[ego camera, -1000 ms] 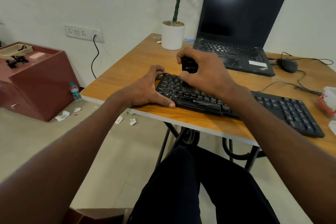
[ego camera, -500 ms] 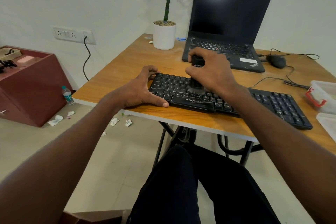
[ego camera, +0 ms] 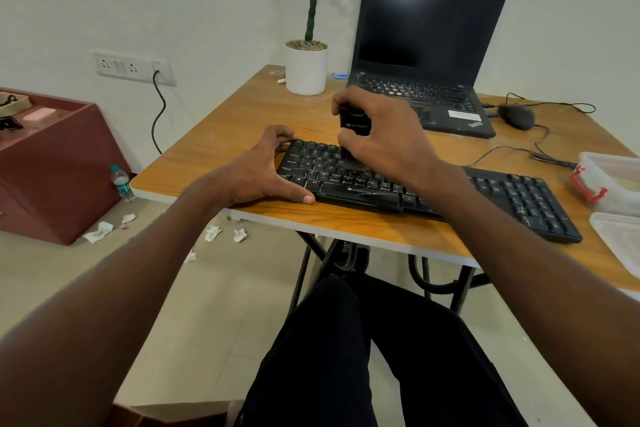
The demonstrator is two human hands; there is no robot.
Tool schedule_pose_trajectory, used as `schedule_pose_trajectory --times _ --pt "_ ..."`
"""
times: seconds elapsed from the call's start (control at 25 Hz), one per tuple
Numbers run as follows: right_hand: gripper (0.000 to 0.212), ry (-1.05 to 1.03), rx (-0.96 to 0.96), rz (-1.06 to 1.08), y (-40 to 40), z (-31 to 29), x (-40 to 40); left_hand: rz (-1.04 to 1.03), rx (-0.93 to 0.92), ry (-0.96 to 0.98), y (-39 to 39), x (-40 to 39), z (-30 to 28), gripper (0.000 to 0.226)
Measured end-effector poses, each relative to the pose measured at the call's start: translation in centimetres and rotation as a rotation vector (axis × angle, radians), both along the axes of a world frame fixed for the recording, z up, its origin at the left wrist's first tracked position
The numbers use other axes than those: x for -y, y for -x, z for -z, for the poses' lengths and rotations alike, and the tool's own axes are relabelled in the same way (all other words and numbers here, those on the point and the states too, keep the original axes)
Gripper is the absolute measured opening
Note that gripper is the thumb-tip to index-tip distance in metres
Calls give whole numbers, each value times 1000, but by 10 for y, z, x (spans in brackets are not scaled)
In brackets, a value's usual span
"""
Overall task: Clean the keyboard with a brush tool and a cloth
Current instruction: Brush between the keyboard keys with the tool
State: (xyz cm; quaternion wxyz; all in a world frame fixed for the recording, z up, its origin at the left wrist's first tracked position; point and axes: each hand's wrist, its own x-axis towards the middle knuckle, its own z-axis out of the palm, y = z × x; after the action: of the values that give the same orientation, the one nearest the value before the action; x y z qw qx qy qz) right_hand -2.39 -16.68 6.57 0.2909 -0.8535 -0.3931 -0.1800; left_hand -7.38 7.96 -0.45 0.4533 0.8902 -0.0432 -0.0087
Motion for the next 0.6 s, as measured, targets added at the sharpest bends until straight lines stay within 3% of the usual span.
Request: schedule_pose_trajectory --times 0.08,0.24,0.4,0.6 --pt "27 -39 -105 -139 5 2 2 -4 -5 -1 0 0 1 144" --pt "19 10 -93 43 -6 -6 8 -1 -6 10 1 0 1 144" --pt "23 -60 -165 -140 3 -1 12 -2 -9 -5 -1 -1 1 143" --pt "21 -94 -127 -72 4 2 14 -8 -3 -5 -1 0 2 142"
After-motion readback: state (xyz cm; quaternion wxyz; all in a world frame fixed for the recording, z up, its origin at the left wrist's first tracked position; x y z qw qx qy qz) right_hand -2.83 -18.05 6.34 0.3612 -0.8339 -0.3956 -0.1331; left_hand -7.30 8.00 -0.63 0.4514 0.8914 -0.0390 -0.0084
